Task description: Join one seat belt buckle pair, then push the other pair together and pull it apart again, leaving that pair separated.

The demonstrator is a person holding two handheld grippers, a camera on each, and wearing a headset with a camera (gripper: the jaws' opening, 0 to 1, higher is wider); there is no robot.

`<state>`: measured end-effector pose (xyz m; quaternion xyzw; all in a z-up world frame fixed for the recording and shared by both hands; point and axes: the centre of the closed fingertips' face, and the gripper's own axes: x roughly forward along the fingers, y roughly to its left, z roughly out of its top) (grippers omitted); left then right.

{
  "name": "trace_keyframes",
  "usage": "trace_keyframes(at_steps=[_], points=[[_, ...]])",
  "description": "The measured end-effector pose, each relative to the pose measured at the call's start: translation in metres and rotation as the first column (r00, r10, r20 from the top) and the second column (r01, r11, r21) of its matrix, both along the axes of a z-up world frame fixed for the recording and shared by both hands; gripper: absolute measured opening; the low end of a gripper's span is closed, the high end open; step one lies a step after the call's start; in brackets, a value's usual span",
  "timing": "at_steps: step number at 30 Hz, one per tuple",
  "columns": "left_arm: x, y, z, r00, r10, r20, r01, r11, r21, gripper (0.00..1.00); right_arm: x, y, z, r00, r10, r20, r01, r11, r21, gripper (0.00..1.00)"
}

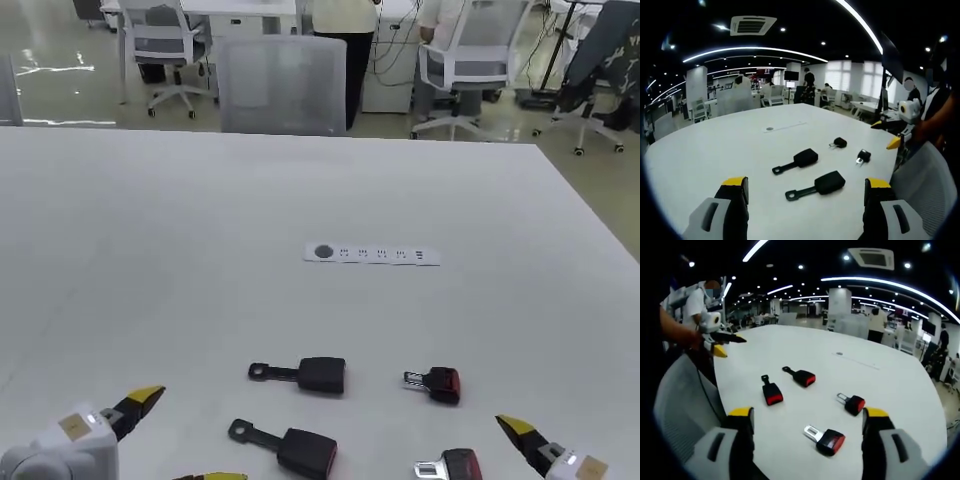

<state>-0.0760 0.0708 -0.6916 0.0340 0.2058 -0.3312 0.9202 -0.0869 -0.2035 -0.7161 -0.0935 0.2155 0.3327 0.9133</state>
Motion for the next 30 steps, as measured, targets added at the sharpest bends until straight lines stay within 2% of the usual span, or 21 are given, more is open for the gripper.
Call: trace_keyframes(at_steps=[30], points=[[0.0004,0.0003,0.0009,1.0,0.0,0.0,0.0,1.0,0.001,0.99,0.0007,0.0013,-0.0005,1.0,-0.002,-0.003,0.002,1.0,0.005,0.9]])
